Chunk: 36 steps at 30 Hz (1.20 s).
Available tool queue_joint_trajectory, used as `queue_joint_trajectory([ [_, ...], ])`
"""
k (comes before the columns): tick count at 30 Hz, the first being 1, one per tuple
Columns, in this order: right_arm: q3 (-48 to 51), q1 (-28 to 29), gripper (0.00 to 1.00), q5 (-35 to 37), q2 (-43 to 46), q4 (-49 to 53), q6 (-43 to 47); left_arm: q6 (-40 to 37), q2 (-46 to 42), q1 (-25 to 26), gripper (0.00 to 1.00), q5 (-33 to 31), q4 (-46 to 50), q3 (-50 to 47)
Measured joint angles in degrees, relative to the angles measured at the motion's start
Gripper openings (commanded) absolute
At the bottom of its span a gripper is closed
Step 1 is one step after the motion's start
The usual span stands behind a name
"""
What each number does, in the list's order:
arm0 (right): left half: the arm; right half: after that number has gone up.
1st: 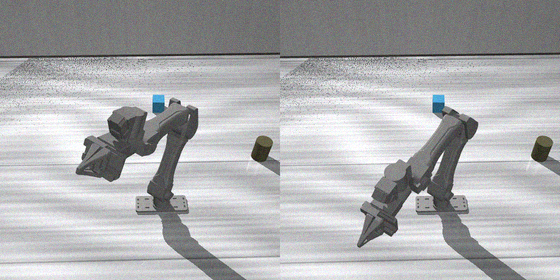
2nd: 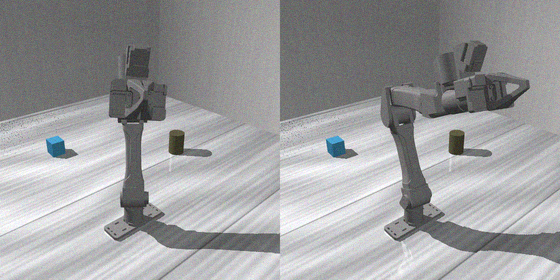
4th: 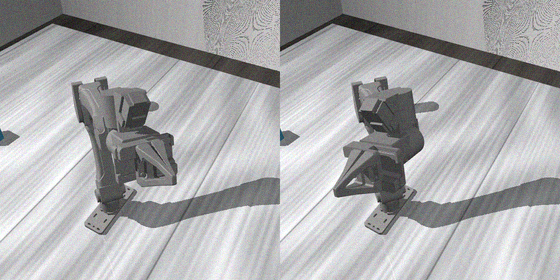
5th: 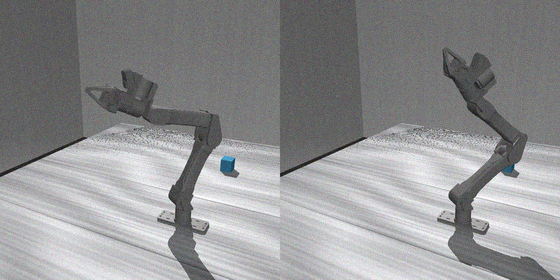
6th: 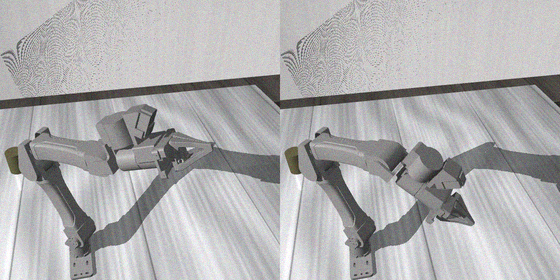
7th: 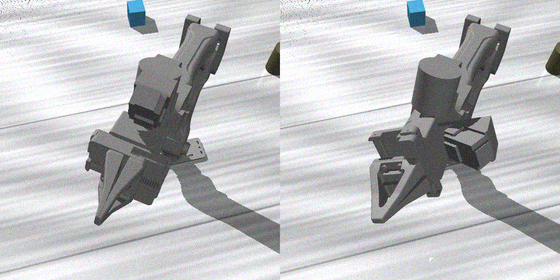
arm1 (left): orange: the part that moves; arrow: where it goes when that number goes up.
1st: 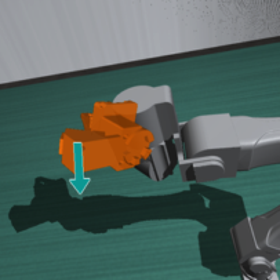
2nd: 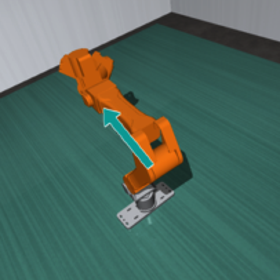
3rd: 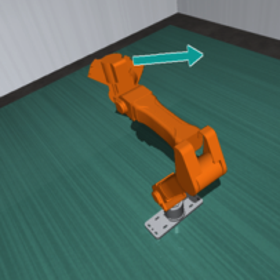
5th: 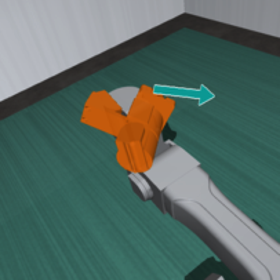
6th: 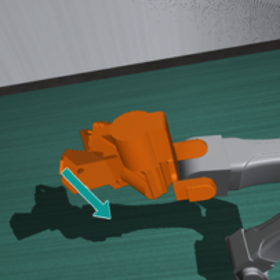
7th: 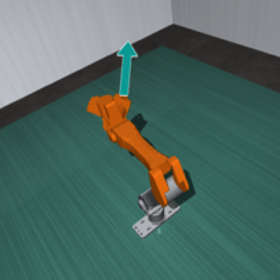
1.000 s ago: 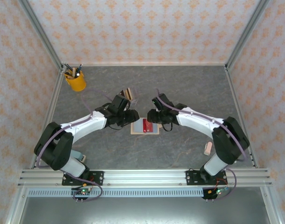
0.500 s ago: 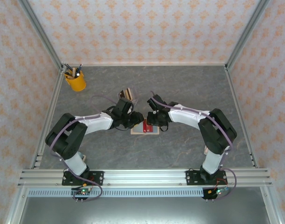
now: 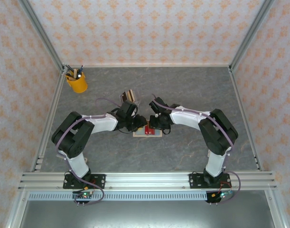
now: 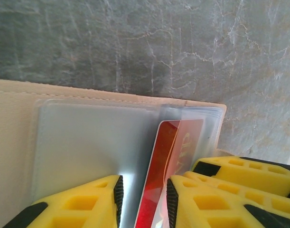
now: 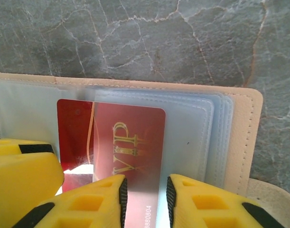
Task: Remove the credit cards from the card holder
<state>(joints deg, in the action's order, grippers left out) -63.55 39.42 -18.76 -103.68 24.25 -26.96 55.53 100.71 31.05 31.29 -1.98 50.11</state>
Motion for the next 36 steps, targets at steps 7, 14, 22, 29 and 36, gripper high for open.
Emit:
queue_joint_trajectory([
  [7,0.0,-0.46,0.28,-1.36,-0.11,-0.24,0.04,0.17,0.55,0.0,0.3,1.55,-0.98,0.02],
  [14,0.0,-0.76,0.28,-1.75,-0.37,-0.22,0.07,0.42,1.73,-0.02,0.27,3.04,-2.67,0.0],
  [22,0.0,-1.01,0.28,-2.03,-0.37,-0.24,0.22,1.68,1.9,-0.02,0.13,4.09,-3.96,0.0],
  [29,0.0,-1.6,0.27,-2.05,-0.37,-0.22,0.24,1.2,1.79,-0.07,0.03,4.44,-4.26,0.0],
  [36,0.0,-1.97,0.27,-2.01,-0.37,-0.24,0.24,-1.57,-0.83,-0.7,0.0,3.63,-1.14,0.0],
])
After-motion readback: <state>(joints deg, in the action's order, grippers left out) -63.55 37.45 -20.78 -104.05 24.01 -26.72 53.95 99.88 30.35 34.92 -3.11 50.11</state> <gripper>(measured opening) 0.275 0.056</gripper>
